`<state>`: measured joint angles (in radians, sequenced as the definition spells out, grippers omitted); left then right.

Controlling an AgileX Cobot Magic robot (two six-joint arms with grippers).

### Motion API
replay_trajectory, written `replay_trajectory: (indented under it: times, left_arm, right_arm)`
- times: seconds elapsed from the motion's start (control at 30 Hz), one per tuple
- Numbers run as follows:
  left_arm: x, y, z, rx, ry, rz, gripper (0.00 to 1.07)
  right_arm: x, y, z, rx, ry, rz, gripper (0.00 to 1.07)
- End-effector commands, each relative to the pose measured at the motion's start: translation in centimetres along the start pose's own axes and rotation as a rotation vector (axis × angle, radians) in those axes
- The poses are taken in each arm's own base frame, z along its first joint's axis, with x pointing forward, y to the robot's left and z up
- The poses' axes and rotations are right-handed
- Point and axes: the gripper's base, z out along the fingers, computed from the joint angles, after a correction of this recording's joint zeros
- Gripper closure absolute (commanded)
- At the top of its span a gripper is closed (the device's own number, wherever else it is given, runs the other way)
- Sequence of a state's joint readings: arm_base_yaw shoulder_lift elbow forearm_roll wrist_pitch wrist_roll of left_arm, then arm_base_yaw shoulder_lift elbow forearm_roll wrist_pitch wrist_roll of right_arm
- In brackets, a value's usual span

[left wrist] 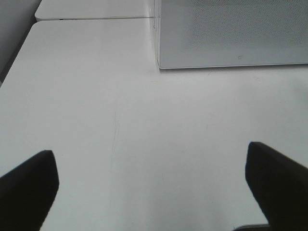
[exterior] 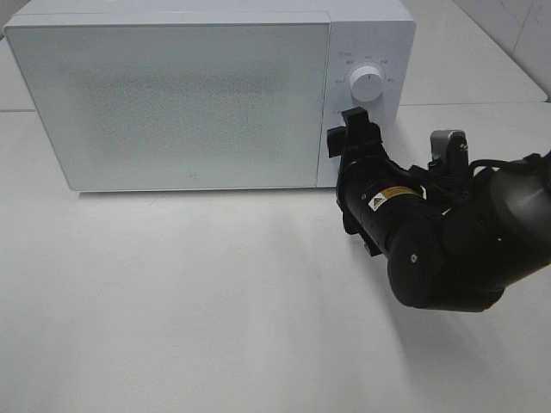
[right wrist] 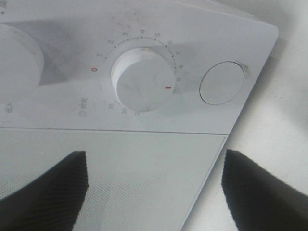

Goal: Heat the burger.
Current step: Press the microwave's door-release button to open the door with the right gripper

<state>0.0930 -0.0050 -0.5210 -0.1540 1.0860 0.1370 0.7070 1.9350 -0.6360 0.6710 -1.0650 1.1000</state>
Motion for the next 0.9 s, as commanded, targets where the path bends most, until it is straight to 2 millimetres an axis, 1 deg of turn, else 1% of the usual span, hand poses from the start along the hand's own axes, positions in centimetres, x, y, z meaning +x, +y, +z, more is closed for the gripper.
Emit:
replay_trajectory:
  times: [0.03,0.1,0.2,0.27,0.3,0.37,0.47,0.53,0.57,0.63,0.67,0.73,0.77,0.8,0.83,0.87,0.9]
  left_arm:
    - [0.1,-0.1,-0.2,-0.002,-0.027,-0.009,0.09]
    - [0.1,-0.1,-0.2,-0.002,-0.027,-0.009,0.09]
    - [0.1,-0.1,-0.2,-0.002,-0.027,-0.009,0.09]
    - [0.1,-0.1,-0.2,-0.002,-0.027,-0.009,0.09]
    - [0.1,-0.1,-0.2,-0.002,-0.027,-0.009,0.09]
    - [0.1,-0.1,-0.2,-0.002,-0.027,-0.009,0.09]
    - [0.1,-0.1,-0.2,-0.002,-0.027,-0.009,0.09]
    - [0.1,-0.1,-0.2,-0.002,-0.027,-0.009,0.09]
    - [0.1,-0.1,-0.2,-0.002,-0.027,-0.009,0.09]
    - [0.1,-0.1,-0.2,-0.002,-0.027,-0.009,0.09]
    - [0.1,-0.1,-0.2,-0.002,-0.027,-0.009,0.09]
    - [0.1,-0.1,-0.2,-0.002,-0.027,-0.009,0.09]
    - [0.1,-0.1,-0.2,-0.002,-0.027,-0.009,0.09]
    - [0.1,-0.1,-0.2,-0.002,-0.027,-0.009,0.09]
    - [0.1,-0.1,-0.2,-0.002,-0.027,-0.009,0.09]
    - [0.1,-0.1,-0.2,-0.002,-0.027,-0.009,0.09]
    - [0.1,-0.1,-0.2,-0.002,-0.027,-0.009,0.09]
  right_arm:
    - [-0.1,0.6,-0.7,-0.003,0.037,-0.082,0.33]
    - [-0.3,1.0,-1.5,0.011,0.073,-0.154,0.33]
    - [-0.3,1.2,-1.7,0.018,0.087,-0.187,0.33]
    - [-0.1,2.1,-2.6,0.047,0.188,-0.348,0.33]
    - [-0.1,2.1,-2.6,0.047,0.188,-0.348,0.33]
    - [0.0,2.8,-3.4,0.056,0.262,-0.474,0.33]
    - [0.1,3.0,-3.7,0.058,0.288,-0.519,0.33]
    - [0.2,3.4,-4.7,0.062,0.388,-0.698,0.33]
    - [0.2,3.4,-4.7,0.062,0.388,-0.698,0.33]
    - [0.2,3.9,-5.6,0.056,0.457,-0.814,0.33]
    - [0.2,3.9,-5.6,0.056,0.457,-0.814,0.33]
    - [0.2,4.4,-6.5,0.035,0.519,-0.916,0.33]
    - [0.2,4.4,-6.5,0.035,0.519,-0.916,0.33]
    - [0.2,4.9,-7.0,0.018,0.569,-0.999,0.33]
    - [0.2,4.9,-7.0,0.018,0.569,-0.999,0.33]
    - [0.2,5.2,-7.2,0.012,0.598,-1.043,0.33]
    - [0.3,5.5,-7.7,0.009,0.664,-1.137,0.33]
